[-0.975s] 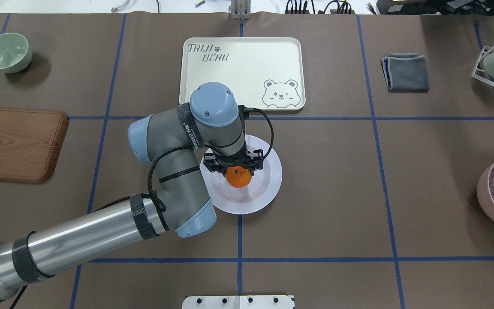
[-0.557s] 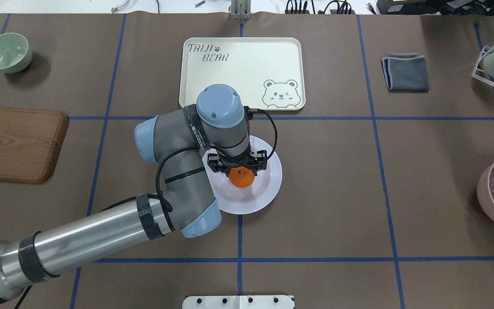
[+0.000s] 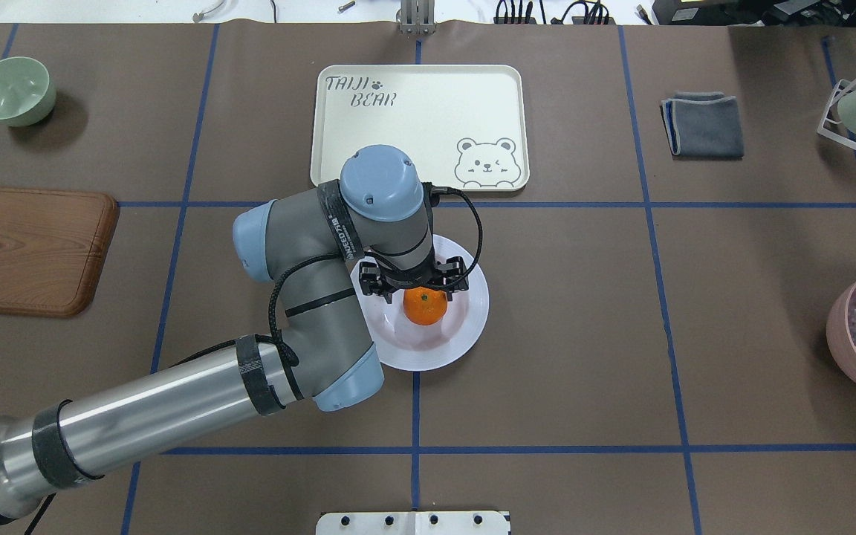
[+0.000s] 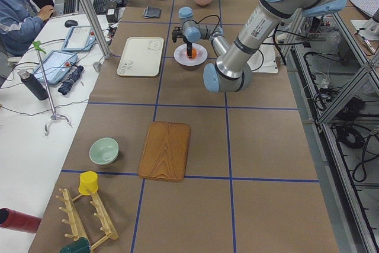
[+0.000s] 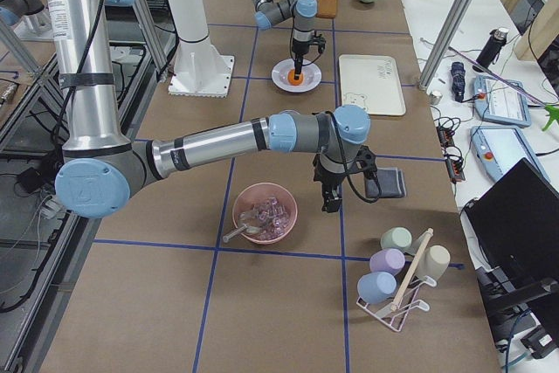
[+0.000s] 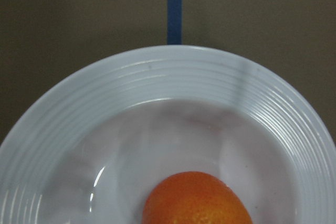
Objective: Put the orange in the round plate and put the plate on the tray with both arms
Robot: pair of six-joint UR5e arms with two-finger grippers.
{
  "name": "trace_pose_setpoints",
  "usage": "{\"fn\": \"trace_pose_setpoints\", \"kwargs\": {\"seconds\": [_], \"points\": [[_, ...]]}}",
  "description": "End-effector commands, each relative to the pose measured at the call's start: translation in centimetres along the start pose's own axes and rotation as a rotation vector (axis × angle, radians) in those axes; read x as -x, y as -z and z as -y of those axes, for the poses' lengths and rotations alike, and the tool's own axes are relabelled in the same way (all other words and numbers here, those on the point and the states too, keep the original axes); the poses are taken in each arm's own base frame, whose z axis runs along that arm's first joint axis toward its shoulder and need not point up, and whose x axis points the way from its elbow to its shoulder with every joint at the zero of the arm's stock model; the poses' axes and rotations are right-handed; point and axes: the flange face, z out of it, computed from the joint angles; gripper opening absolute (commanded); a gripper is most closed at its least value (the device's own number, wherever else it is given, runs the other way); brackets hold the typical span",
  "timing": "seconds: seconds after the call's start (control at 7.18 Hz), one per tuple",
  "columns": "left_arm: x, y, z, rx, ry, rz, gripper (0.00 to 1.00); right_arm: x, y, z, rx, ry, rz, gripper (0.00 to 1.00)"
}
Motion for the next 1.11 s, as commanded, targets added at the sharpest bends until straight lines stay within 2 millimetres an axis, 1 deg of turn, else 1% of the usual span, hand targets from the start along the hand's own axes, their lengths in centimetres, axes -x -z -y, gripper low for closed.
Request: {"fn": "trace_pose_setpoints", "kwargs": {"seconds": [0.0, 0.14, 0.28, 0.42, 0.56, 0.7, 0.84, 0.97], "points": [[1.3, 3.0, 1.5, -0.029, 0.013, -0.027, 0.98, 4.2, -2.1, 1.6, -0.012, -0.040, 0.108, 1.00], [4.3, 6.1, 2.6, -0.038, 0.029, -0.061, 0.98, 7.0, -3.3, 2.4, -0.022, -0.085, 0.189, 1.00], [9.2, 8.8, 3.8, -0.023, 0.061, -0.088, 0.98, 9.8, -3.9, 3.0, -0.035, -0.131, 0.261, 1.00], [12.9, 10.7, 4.3, -0.025, 0.053, -0.098, 0.98, 12.5, -4.8, 3.3, -0.036, -0.165, 0.309, 1.00], [16.8, 11.9, 4.6, -0.045, -0.002, -0.090, 0.98, 16.2, -5.6, 4.1, -0.035, -0.182, 0.344, 1.00], [20.9, 13.7, 5.2, -0.048, -0.032, -0.092, 0.98, 20.5, -6.7, 5.6, -0.023, -0.170, 0.381, 1.00], [24.3, 15.2, 6.0, -0.047, -0.023, -0.096, 0.98, 24.9, -7.9, 7.8, 0.002, -0.192, 0.412, 1.00], [25.6, 15.9, 6.5, -0.059, -0.008, -0.091, 0.98, 29.7, -10.0, 9.2, 0.001, -0.138, 0.433, 1.00]]}}
